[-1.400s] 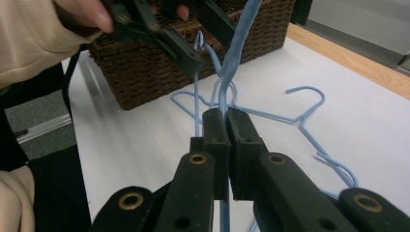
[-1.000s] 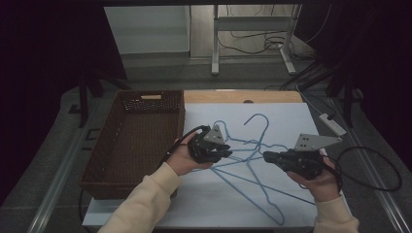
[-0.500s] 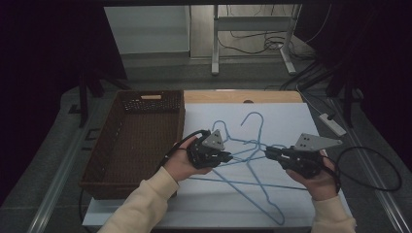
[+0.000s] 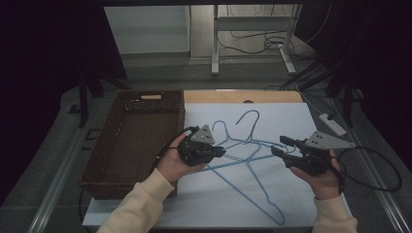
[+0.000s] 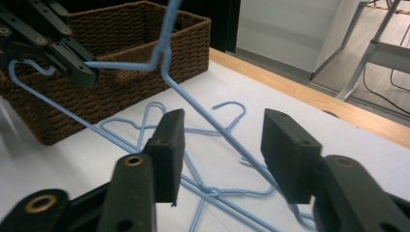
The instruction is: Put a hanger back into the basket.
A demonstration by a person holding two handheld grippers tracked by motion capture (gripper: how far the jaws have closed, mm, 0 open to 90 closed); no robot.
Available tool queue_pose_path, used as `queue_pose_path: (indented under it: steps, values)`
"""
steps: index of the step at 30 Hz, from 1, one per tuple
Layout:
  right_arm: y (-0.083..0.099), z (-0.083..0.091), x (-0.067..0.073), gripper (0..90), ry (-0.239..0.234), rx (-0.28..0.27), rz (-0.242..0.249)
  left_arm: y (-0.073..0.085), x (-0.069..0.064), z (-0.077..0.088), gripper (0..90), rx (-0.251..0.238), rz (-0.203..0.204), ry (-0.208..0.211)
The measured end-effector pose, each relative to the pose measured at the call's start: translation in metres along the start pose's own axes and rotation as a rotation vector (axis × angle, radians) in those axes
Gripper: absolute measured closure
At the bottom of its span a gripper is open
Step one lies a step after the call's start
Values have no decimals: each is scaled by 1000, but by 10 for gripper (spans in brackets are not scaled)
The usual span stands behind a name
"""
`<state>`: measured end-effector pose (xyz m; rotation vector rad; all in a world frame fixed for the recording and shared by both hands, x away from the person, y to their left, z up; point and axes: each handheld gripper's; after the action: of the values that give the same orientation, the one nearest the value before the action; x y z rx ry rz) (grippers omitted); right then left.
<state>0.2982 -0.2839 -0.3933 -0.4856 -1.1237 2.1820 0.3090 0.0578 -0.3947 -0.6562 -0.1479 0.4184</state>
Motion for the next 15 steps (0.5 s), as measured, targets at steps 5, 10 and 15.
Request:
queue_pose_path:
  steps: [5, 10, 15]
  values:
    - [4, 0, -3, 407, 39, 1, -21, 4, 3, 8, 863, -29, 33, -9]
    - [18, 2, -6, 386, 56, 12, -51, 8, 4, 18, 862, -53, 64, -24]
    - [36, 3, -6, 380, 64, 13, -72, 14, 8, 31, 863, -97, 101, -42]
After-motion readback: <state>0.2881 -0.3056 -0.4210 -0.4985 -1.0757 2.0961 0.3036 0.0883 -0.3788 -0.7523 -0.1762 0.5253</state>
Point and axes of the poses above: each handheld gripper's, and its own axes: z roughly backward along the jaws, y roughly out of its underside, x roughly to its left, and after that the axes turned 12 degrees about x, right-handed
